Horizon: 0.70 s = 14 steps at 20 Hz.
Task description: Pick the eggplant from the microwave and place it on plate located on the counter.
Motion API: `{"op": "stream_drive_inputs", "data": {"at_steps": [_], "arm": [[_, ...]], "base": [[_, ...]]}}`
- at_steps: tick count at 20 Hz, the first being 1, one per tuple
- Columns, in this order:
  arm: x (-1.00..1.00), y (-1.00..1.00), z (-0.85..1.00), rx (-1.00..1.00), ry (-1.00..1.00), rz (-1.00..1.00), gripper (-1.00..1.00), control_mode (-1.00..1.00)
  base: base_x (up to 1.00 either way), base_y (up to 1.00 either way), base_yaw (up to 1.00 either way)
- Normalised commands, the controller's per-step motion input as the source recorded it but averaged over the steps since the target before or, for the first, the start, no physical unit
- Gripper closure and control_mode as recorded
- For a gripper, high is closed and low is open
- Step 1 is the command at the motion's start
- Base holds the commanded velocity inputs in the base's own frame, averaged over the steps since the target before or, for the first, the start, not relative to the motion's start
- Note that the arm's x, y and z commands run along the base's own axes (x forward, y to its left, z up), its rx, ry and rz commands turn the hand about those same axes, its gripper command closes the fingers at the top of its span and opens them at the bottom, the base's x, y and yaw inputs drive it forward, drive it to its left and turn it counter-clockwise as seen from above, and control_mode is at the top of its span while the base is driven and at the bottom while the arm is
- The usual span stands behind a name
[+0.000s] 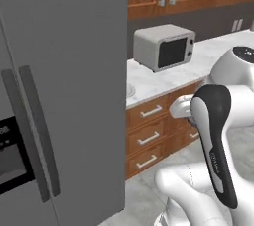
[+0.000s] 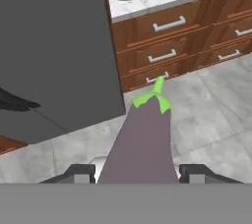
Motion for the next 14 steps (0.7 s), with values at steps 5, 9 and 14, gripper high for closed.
{"op": "stream_drive_inputs", "data": {"at_steps": [5, 9, 14], "arm": [[0.0, 0.0, 0.0, 0.0, 0.0, 0.0, 1.0, 1.0], [0.0, 0.0, 0.0, 0.0, 0.0, 0.0, 1.0, 1.0], [0.0, 0.0, 0.0, 0.0, 0.0, 0.0, 1.0, 1.0]], "base": [[0.42, -1.0, 0.26], [0.43, -0.95, 0.45], [0.59, -0.73, 0.57]]}}
